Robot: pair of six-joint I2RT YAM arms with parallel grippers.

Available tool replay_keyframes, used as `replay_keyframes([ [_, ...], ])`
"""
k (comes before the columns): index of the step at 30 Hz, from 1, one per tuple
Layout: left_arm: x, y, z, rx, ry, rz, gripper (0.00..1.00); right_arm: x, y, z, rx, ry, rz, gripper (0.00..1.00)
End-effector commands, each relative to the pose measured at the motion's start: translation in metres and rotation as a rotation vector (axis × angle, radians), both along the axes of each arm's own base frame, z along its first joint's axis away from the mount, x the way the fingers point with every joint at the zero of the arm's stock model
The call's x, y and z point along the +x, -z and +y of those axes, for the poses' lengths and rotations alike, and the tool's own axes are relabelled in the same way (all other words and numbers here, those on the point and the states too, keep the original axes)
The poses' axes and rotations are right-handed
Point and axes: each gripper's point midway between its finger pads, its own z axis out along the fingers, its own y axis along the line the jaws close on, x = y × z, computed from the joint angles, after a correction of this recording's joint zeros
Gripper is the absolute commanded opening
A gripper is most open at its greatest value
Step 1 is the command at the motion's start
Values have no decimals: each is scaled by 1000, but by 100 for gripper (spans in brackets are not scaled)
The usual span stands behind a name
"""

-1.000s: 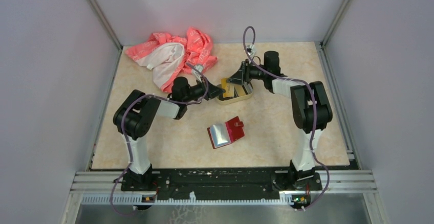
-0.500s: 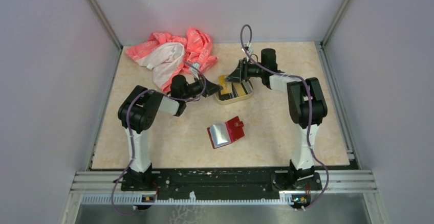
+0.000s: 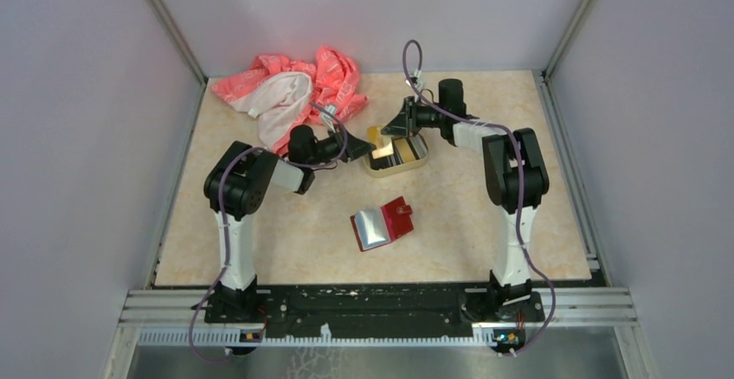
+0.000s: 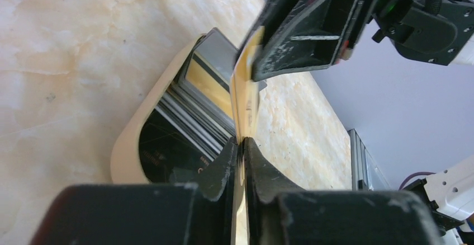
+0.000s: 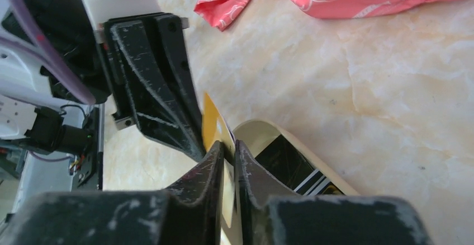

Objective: Put the credit cards into the card holder
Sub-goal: Place the credit card in the storage box.

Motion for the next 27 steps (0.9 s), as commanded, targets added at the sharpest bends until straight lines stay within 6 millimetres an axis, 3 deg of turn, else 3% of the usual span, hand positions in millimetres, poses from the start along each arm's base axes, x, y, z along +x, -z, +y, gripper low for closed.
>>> replay_keyframes([
  [1,14,-7,5,-18,-9,-36,17,4,-19,8,21,-48,-85,4],
  [3,16,-5,7,-15,-13,-28,23,6,-21,7,24,-51,-99,0],
  [10,22,-6,16,-2,-33,-23,35,15,-24,-5,15,-46,-148,0],
  [15,21,-16,24,22,-42,-80,48,8,-28,-9,-10,-88,-222,0],
  [21,2,-54,44,36,8,-365,71,-8,-44,-12,-24,-176,-364,0],
  [24,-11,-76,58,36,-10,-537,97,-15,-56,-14,-30,-209,-443,0],
  [27,-25,-90,65,31,-33,-690,99,-21,-70,-14,-17,-234,-495,0],
])
